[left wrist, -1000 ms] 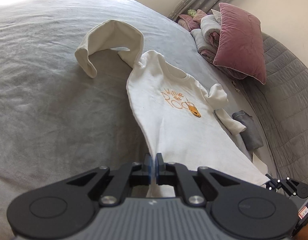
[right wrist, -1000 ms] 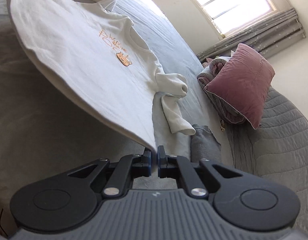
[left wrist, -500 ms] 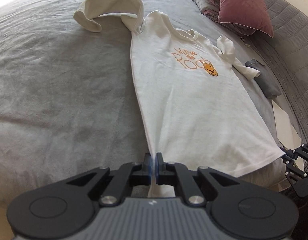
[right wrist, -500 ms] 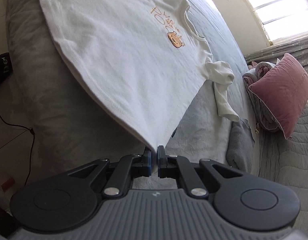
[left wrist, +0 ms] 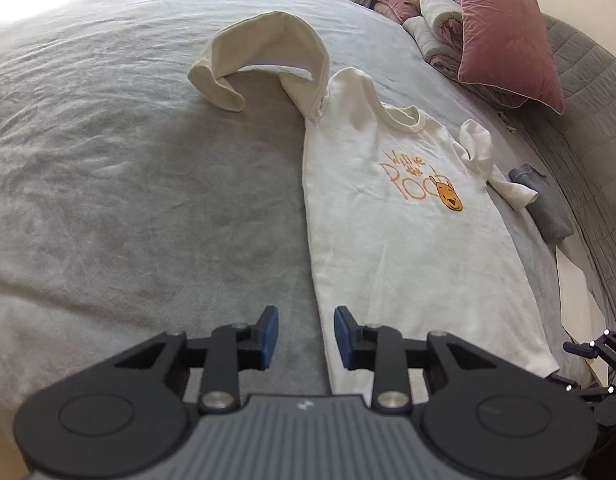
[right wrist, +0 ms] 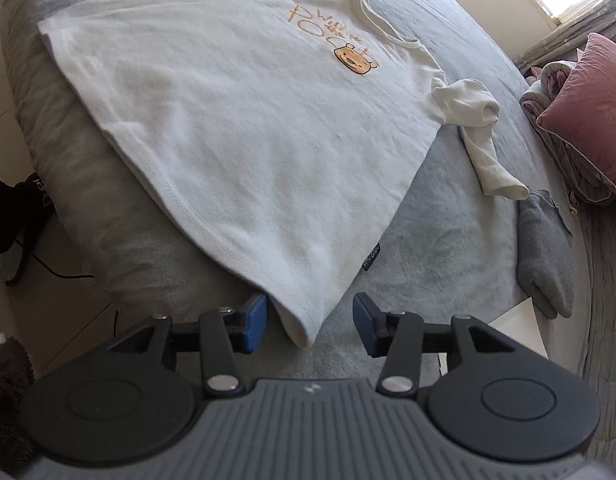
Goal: Fold clothes
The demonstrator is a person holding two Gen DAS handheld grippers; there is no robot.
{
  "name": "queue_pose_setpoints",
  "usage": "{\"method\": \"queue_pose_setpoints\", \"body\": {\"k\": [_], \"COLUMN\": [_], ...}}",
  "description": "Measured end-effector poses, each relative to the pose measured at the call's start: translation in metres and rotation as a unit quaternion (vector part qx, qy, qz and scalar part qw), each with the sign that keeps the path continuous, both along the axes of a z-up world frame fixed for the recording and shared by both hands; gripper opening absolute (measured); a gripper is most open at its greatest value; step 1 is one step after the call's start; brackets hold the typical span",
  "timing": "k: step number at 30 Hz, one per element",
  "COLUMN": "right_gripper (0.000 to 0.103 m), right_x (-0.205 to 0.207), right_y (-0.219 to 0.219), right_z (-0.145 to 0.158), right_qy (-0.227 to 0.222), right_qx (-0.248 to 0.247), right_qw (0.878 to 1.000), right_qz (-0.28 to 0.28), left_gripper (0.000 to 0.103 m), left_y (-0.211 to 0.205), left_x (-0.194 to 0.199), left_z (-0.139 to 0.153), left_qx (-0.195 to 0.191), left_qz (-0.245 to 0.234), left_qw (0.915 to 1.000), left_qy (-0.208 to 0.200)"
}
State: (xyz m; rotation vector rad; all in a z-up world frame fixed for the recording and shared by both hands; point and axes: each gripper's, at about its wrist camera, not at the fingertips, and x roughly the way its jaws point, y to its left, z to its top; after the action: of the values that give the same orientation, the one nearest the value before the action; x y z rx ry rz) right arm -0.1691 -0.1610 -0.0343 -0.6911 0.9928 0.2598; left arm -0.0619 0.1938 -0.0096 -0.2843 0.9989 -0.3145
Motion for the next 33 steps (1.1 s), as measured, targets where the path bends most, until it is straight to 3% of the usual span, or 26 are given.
{"method": "queue_pose_setpoints", "body": {"k": [7, 14, 19, 21, 22, 24, 27, 33], "right_gripper": [0.05, 0.052, 0.053, 0.053, 0.053, 0.053, 0.053, 0.053], "right_x": [0.034, 0.077, 0.112, 0.127, 0.134, 0.149, 0.172, 0.212], "right_y": [0.007, 0.019, 0.031, 0.036, 0.039, 0.045, 0.053, 0.063], "right_z": [0.023, 0.041, 0.045, 0.043, 0.042, 0.04, 0.036, 0.027], "right_qy": [0.01, 0.021, 0.025, 0.025, 0.024, 0.022, 0.019, 0.023], "right_qx": [0.074, 0.135, 0.161, 0.168, 0.174, 0.185, 0.201, 0.254], "right_qw": [0.997, 0.99, 0.986, 0.985, 0.984, 0.982, 0.979, 0.967], "right_qz": [-0.022, -0.03, -0.025, -0.021, -0.02, -0.017, -0.012, -0.022], "left_gripper": [0.046, 0.048, 0.048, 0.045, 0.024, 0.001, 0.0, 0.0], "left_y": [0.029, 0.039, 0.042, 0.04, 0.038, 0.034, 0.03, 0.04], "left_x": [0.063, 0.126, 0.165, 0.177, 0.182, 0.189, 0.194, 0.187], "left_z": [0.011, 0.005, -0.007, -0.01, -0.012, -0.014, -0.015, 0.0], "left_qx": [-0.008, 0.015, 0.009, 0.017, 0.027, 0.057, 0.107, 0.187], "left_qz": [0.065, 0.096, 0.112, 0.116, 0.119, 0.121, 0.127, 0.144], "left_qw": [0.9977, 0.9951, 0.9934, 0.9928, 0.9922, 0.9905, 0.9844, 0.9621], "left_qy": [-0.019, -0.021, -0.02, -0.022, -0.025, -0.033, -0.058, -0.136]}}
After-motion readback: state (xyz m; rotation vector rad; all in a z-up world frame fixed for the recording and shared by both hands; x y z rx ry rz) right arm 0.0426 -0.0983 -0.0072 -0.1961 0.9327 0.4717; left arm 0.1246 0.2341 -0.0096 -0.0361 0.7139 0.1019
